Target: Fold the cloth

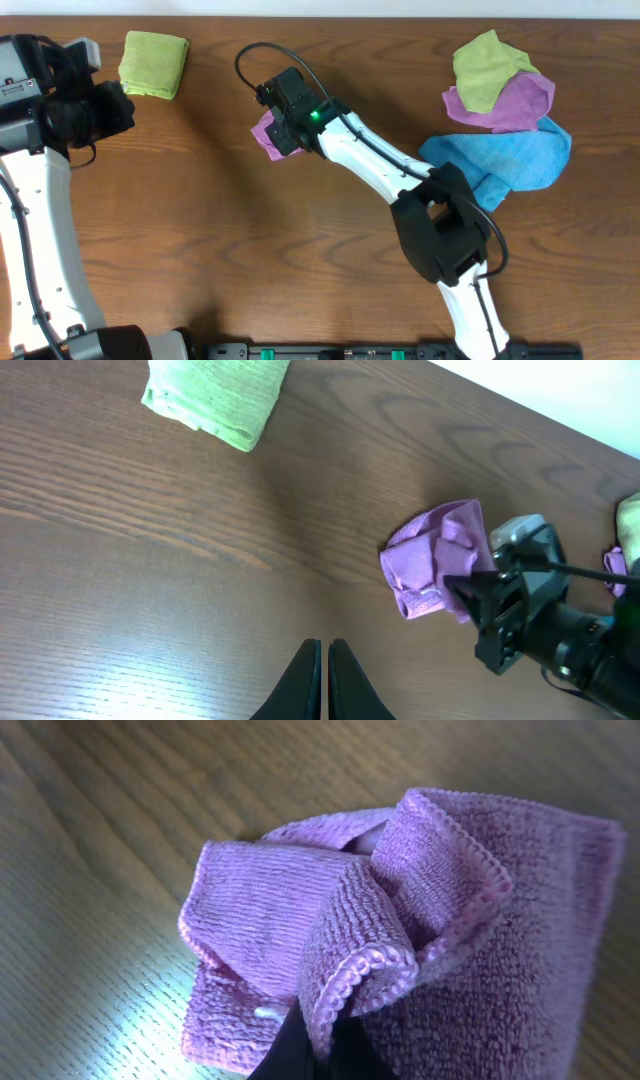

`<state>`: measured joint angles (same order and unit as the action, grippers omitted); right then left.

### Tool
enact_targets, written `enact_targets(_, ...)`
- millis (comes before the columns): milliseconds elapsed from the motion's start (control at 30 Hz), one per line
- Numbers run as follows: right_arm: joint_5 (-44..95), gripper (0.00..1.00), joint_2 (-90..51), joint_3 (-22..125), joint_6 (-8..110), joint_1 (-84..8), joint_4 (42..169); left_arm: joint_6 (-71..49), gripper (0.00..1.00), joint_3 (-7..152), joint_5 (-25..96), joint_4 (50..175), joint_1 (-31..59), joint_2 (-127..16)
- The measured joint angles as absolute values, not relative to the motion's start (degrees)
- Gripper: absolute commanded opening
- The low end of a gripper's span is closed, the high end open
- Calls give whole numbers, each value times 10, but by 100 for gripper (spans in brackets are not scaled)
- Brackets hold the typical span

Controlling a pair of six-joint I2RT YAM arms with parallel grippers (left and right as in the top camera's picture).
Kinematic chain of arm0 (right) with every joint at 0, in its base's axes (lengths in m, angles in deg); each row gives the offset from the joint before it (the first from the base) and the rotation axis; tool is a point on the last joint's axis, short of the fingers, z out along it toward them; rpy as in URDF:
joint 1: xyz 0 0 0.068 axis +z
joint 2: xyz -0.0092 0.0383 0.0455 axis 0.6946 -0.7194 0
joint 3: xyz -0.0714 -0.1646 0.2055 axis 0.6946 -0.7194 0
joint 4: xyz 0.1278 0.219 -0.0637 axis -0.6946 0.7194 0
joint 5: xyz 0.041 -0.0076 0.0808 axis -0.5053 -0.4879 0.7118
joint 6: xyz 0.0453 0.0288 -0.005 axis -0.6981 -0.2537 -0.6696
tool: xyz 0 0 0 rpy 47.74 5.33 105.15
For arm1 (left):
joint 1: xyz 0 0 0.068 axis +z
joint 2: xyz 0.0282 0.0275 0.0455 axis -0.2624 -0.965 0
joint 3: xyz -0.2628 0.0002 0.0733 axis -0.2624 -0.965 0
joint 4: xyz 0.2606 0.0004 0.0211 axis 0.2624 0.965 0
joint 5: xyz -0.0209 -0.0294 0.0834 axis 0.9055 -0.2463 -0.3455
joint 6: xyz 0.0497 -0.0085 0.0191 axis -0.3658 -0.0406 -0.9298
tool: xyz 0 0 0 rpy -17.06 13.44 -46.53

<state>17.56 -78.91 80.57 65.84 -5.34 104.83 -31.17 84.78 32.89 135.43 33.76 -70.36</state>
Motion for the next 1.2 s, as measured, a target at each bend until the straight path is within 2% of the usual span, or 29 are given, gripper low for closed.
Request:
enact_targets(267,178,1,-798,806,659,-50,1027,-312,6,848,329,1354,338,-704)
enact_targets(300,178,11,-798,806,659,-50,1028,-312,6,848,329,1354,338,-704)
enact_targets(333,179,38,-798,806,659,-50,1028,-312,6,848,329,1354,338,-704)
enact_targets(367,180,53,-798,806,661,-50,1027,-312,6,848,329,1354,338,-704)
enact_targets(433,189,68,-798,806,660,-50,1028,-312,6,848,329,1354,338,-704)
enact_targets(467,201,71,-798,806,661,-49,1028,-312,6,848,329,1354,338,-704)
enact_targets(767,338,70,-798,806,665,-39,1033,-312,6,848,329,1346,338,-704)
enact_targets(1100,362,69,-764,806,665,-58,1055,-318,6,842,329,1334,338,-704)
enact_targets(1200,347,71,-707,806,667,-67,1084,-323,11,812,329,1309,338,-704)
